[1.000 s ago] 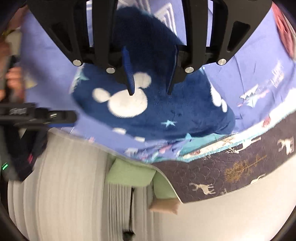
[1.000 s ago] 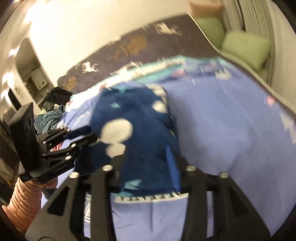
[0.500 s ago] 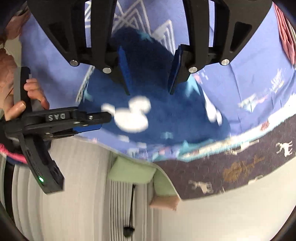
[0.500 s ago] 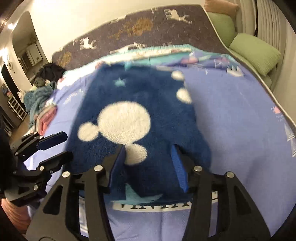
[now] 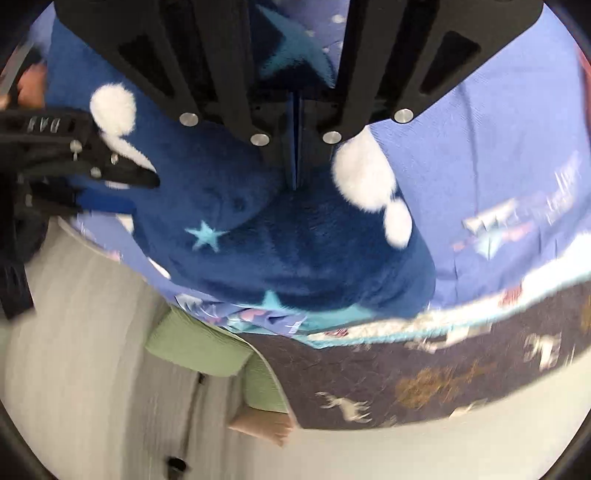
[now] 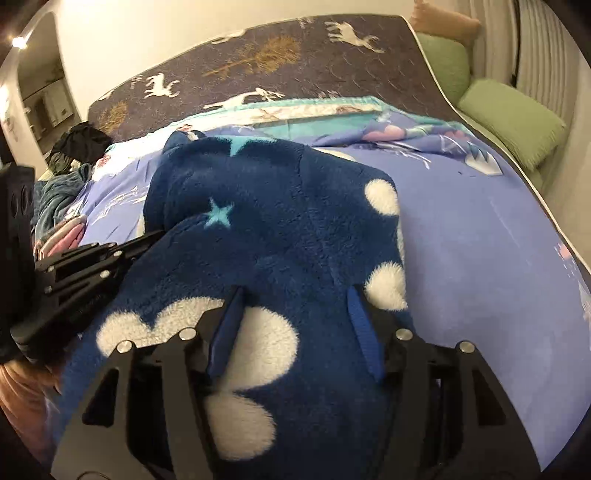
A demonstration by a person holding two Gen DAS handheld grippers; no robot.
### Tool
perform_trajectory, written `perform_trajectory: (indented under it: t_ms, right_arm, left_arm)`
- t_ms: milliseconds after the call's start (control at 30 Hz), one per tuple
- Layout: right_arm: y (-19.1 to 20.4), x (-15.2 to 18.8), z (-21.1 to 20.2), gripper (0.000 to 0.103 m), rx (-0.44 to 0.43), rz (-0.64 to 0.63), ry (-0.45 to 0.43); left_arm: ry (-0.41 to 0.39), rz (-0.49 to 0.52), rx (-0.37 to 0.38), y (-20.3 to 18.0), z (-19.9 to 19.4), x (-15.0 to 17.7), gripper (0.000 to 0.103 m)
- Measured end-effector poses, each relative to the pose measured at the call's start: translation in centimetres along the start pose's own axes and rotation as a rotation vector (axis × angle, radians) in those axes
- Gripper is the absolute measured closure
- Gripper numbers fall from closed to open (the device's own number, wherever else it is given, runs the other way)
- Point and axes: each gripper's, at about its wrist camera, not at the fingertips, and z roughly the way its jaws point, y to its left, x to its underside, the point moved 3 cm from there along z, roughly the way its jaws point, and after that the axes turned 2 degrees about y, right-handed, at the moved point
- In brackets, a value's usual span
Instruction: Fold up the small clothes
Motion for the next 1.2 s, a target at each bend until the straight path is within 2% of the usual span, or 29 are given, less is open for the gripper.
perform_trajectory:
  t_ms: [100,167,233,267,333,367,433,467,533,633,700,733,767,833,900,933,1100,1133,1200]
  right_arm:
    - [-0.3,-1.3,-1.5,0.044,-0.034,0.023,0.016]
    - [0.4,-3.1,-3.8,0.041,-0.075,0.009,-0.043]
    - [1.3,-4.8,-4.6,0.033,-0.043,-0.036,-0.091]
    - [1.8,-5.6,-4.4,0.033,-0.044,-0.045,-0.101]
    - [2.1,-7.0,-2.9,0.032,-0.095,-0.023,-0.083]
    - [2.0,-7.1,-1.3,0.032,-0.102,-0.005,-0.045]
    - [1.1,-5.6,5.3,0.031,-0.045,0.032,0.112]
    - [0.8,-5.1,6.9,0.031,-0.043,0.037,0.094]
    - [0.3,-5.1,6.6,0.031,-0.053,0.062,0.078]
    - [0.7,-5.3,5.8,0.030,-0.046,0.011,0.078]
    - [-0.2,-5.1,3.1,0.030,-0.081,0.081,0.047]
    - [-1.1,-4.8,1.6,0.027,-0.092,0.118,0.025]
    - [-2.0,-4.3,-0.4,0.021,-0.114,0.161,-0.016]
    - [-4.2,-3.0,-4.5,0.019,-0.163,0.235,-0.086]
    - [-6.4,-1.0,-7.2,0.018,-0.191,0.326,-0.103]
    - [-7.9,1.0,-8.2,0.016,-0.233,0.409,-0.094]
    - [-10.3,8.5,-8.6,0.015,-0.372,0.637,0.010]
    - [-10.3,9.9,-8.2,0.015,-0.401,0.674,0.039]
    - [-10.0,11.4,-7.5,0.014,-0.454,0.708,0.084]
  left_arm:
    - [-0.012,-0.029,0.054,1.1,-1.9,-1.8,0.095]
    - [-0.084,-0.061,0.046,2.7,-2.9,-4.4,0.076]
    - [-0.095,-0.100,0.038,4.2,-2.5,-6.3,0.076]
    - [-0.081,-0.153,0.071,5.3,-1.5,-7.4,0.076]
    - [-0.049,-0.206,0.088,6.6,0.7,-8.3,0.076]
    - [0.007,-0.216,0.049,6.9,2.9,-8.0,0.075]
    - [0.118,-0.184,-0.016,6.9,7.6,-6.1,0.074]
    - [0.059,-0.092,-0.084,5.7,8.0,-5.5,0.073]
    - [0.042,-0.076,-0.150,4.7,7.8,-5.6,0.075]
    - [0.068,0.011,-0.228,3.4,6.4,-6.6,0.074]
    - [0.053,0.035,-0.224,2.9,4.0,-6.9,0.070]
    - [0.036,0.044,-0.210,2.6,2.7,-6.9,0.063]
    - [-0.002,0.061,-0.190,2.0,0.7,-6.7,0.053]
    - [-0.069,0.087,-0.147,0.7,-2.2,-6.3,0.043]
    - [-0.091,0.098,-0.076,-0.7,-4.2,-5.3,0.039]
    - [-0.089,0.103,-0.050,-1.4,-4.8,-4.9,0.035]
    - [-0.040,0.130,0.063,-4.6,-5.2,-0.9,0.023]
    - [-0.013,0.147,0.057,-5.2,-4.5,0.0,0.023]
    - [-0.009,0.140,0.024,-5.6,-3.7,1.3,0.020]
